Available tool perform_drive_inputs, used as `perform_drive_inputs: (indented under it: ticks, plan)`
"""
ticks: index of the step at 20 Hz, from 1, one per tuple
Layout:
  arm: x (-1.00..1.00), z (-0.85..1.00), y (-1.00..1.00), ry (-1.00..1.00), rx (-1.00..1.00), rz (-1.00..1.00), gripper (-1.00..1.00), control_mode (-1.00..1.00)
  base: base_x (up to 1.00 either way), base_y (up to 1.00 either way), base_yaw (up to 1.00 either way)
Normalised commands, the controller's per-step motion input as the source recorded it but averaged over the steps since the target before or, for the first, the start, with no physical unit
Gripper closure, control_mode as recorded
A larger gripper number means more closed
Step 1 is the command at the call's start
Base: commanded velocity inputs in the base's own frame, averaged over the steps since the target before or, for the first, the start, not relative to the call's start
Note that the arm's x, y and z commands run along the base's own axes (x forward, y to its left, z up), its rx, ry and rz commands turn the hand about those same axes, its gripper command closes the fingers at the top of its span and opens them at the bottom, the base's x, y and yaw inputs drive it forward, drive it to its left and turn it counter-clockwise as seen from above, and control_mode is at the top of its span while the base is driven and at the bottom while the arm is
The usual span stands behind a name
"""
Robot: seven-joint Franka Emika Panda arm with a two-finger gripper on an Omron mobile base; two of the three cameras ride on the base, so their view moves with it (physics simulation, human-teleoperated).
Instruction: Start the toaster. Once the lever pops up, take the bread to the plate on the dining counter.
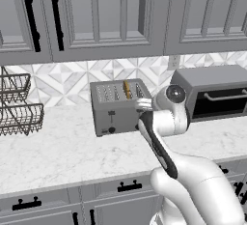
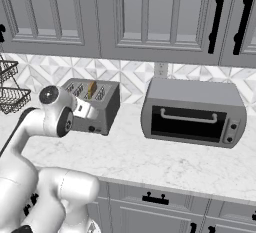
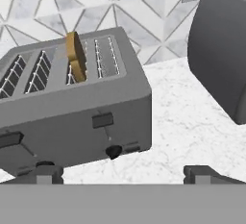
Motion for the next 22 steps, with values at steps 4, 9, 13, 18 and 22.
perform_drive_inputs:
  ticks: [4, 9, 13, 18, 22]
  plan:
    - [0.19, 0.14, 0.54, -0.07, -0.22, 0.09, -1.0, -1.0, 0.0, 0.0, 0.0]
    - [0.41, 0.33, 0.28, 0.0, -0.17, 0.0, -1.0, -1.0, 0.0, 0.0, 0.0]
    - [0.24, 0.05, 0.0, -0.01, 0.0, 0.0, -1.0, -1.0, 0.0, 0.0, 0.0]
    - [0.49, 0.01, 0.0, 0.0, 0.0, 0.0, -1.0, -1.0, 0.0, 0.0, 0.0]
    - [0.61, 0.0, 0.0, 0.0, 0.0, 0.0, -1.0, -1.0, 0.0, 0.0, 0.0]
